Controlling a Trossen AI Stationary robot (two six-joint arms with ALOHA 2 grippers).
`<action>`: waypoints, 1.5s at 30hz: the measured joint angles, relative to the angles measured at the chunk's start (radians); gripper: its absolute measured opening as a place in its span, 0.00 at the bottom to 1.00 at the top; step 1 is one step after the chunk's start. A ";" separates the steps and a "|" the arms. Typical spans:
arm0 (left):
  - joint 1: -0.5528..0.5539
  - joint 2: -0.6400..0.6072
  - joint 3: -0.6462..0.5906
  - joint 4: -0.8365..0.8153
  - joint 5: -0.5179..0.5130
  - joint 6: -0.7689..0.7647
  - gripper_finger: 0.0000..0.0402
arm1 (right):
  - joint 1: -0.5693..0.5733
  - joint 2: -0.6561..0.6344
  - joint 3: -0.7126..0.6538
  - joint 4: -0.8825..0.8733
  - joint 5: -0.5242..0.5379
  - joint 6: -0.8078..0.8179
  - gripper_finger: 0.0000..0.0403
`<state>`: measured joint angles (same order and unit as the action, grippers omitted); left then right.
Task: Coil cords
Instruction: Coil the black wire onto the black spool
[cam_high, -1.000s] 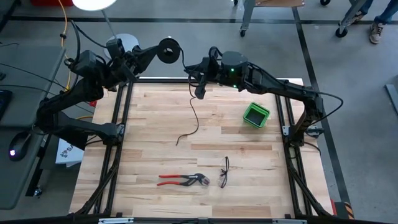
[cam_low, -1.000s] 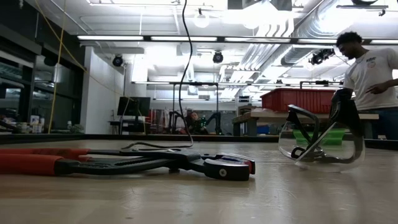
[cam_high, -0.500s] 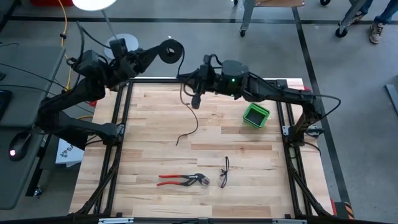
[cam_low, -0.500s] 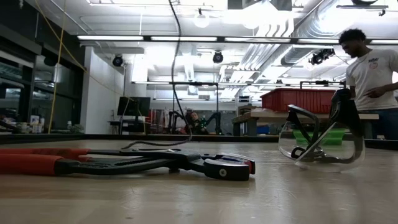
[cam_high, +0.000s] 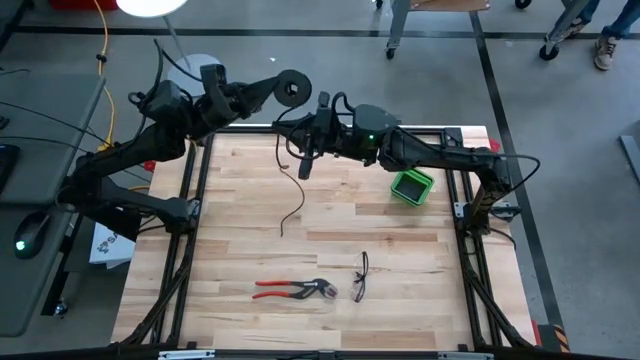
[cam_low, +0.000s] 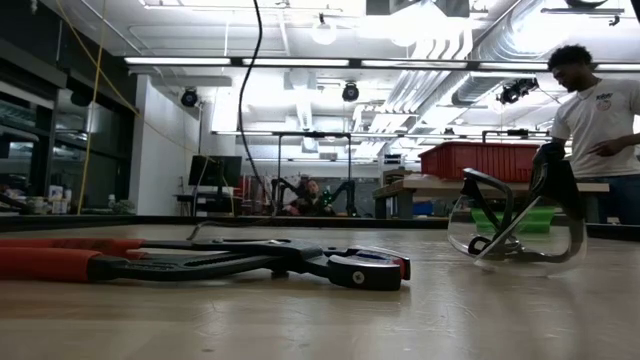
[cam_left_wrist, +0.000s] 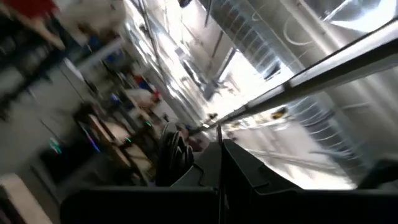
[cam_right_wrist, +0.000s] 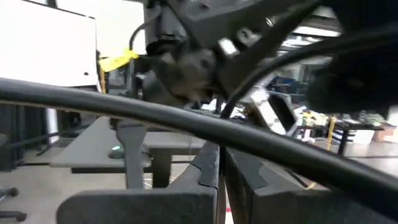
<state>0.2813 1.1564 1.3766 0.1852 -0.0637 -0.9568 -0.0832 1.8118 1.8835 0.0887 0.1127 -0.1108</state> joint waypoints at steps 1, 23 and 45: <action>0.000 0.000 0.000 0.000 0.015 -0.040 0.00 | -0.002 0.001 0.000 0.002 0.010 0.000 0.00; -0.068 0.003 0.000 -0.093 0.170 -0.499 0.00 | -0.024 0.020 0.000 0.122 0.007 -0.073 0.00; -0.031 -0.138 0.001 -0.517 0.284 -0.414 0.00 | -0.063 0.017 -0.001 -0.006 -0.019 -0.190 0.00</action>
<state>0.2500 1.0184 1.3777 -0.3321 0.2203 -1.3708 -0.1467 1.8286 1.8826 0.0826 0.0937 -0.3010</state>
